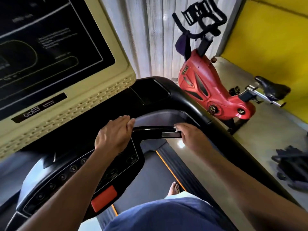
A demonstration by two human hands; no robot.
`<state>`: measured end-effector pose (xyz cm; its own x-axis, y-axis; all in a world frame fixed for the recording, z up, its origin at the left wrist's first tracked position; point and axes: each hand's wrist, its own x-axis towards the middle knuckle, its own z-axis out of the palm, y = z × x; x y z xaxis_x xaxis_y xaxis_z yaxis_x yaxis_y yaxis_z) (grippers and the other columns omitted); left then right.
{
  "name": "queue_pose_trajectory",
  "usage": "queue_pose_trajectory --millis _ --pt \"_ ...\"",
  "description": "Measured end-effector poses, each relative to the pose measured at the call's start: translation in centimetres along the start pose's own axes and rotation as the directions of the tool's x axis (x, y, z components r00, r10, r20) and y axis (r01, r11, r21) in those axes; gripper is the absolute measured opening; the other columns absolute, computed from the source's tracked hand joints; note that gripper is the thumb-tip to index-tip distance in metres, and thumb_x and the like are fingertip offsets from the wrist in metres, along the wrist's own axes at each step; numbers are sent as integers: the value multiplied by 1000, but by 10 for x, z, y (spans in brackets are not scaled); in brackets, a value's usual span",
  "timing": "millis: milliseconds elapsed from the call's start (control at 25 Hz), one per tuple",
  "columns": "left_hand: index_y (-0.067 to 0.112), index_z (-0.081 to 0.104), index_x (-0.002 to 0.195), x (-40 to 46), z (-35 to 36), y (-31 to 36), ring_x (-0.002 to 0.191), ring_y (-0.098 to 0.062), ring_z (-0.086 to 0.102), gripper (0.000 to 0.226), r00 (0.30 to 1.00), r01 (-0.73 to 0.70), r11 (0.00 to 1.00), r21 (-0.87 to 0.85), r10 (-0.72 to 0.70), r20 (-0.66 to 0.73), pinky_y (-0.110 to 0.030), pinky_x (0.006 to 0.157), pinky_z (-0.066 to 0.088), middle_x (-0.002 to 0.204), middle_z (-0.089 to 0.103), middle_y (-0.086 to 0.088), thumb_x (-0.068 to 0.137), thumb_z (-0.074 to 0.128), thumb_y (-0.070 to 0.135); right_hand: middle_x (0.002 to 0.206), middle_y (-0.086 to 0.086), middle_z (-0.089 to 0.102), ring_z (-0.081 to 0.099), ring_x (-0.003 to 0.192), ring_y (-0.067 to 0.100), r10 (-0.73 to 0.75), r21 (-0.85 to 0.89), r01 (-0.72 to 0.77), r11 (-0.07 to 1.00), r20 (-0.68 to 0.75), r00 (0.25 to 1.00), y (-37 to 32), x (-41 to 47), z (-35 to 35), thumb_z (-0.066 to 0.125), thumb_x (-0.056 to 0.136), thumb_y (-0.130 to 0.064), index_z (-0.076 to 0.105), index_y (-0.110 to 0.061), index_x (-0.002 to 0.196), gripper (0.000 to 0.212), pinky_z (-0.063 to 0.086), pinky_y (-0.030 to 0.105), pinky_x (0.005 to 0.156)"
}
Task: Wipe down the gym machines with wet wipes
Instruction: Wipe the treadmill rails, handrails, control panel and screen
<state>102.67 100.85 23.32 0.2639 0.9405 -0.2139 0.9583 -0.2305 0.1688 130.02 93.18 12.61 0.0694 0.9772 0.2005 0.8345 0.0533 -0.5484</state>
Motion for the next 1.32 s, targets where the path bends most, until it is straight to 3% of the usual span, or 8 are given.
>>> queue_pose_trajectory --millis 160,320,680,920,1000,1080,1200,1320 --pt "23 32 161 9 11 -7 156 -10 21 67 999 -12 999 34 11 33 -34 127 18 169 27 6 107 7 55 122 13 70 66 117 28 -277 192 286 939 -76 958 -81 20 39 59 84 15 71 -1 114 36 48 33 107" --pt "22 31 161 13 16 -9 156 -9 20 89 999 -15 998 65 12 43 -35 127 19 169 27 6 94 -8 64 121 9 68 61 116 25 -537 272 526 806 -39 843 -99 14 39 60 100 1 71 -1 99 11 48 34 105" --pt "23 34 160 11 16 -11 155 -12 25 79 999 -24 996 84 22 26 -38 127 23 167 31 5 101 0 63 97 3 57 63 81 18 221 273 -165 948 -189 957 8 -45 14 69 96 -9 64 -11 89 9 56 35 71" --pt "23 31 161 11 15 -10 156 -12 23 82 998 -37 992 118 32 45 -36 126 19 168 27 4 99 -2 64 76 -3 66 62 63 1 819 826 -467 315 12 574 -71 -24 52 79 83 3 68 -11 81 18 47 15 64" --pt "23 31 161 11 16 -11 156 -12 22 85 998 -40 992 119 33 57 -36 126 19 169 27 4 97 -5 65 69 2 68 61 56 3 807 900 -435 30 235 542 -111 -12 60 74 83 10 69 -8 84 18 47 15 60" --pt "23 29 162 11 15 -10 156 -12 20 85 997 -39 991 126 31 69 -36 127 19 169 24 4 97 -5 65 72 7 69 63 60 7 700 883 -466 -62 371 610 -149 -7 59 71 86 10 70 -9 86 18 48 16 62" --pt "22 29 162 10 12 -10 156 -13 21 87 996 -52 991 126 43 72 -36 127 20 169 25 4 96 -8 65 80 3 73 68 69 9 531 873 -462 157 320 785 -149 -8 44 75 88 -2 71 -15 87 13 54 22 70" --pt "18 30 161 12 13 -11 156 -15 22 89 996 -65 991 114 57 66 -37 128 19 169 27 1 94 -10 61 93 -3 73 68 82 10 441 663 -360 657 50 896 -82 17 3 74 92 -16 74 -22 96 8 52 18 79"
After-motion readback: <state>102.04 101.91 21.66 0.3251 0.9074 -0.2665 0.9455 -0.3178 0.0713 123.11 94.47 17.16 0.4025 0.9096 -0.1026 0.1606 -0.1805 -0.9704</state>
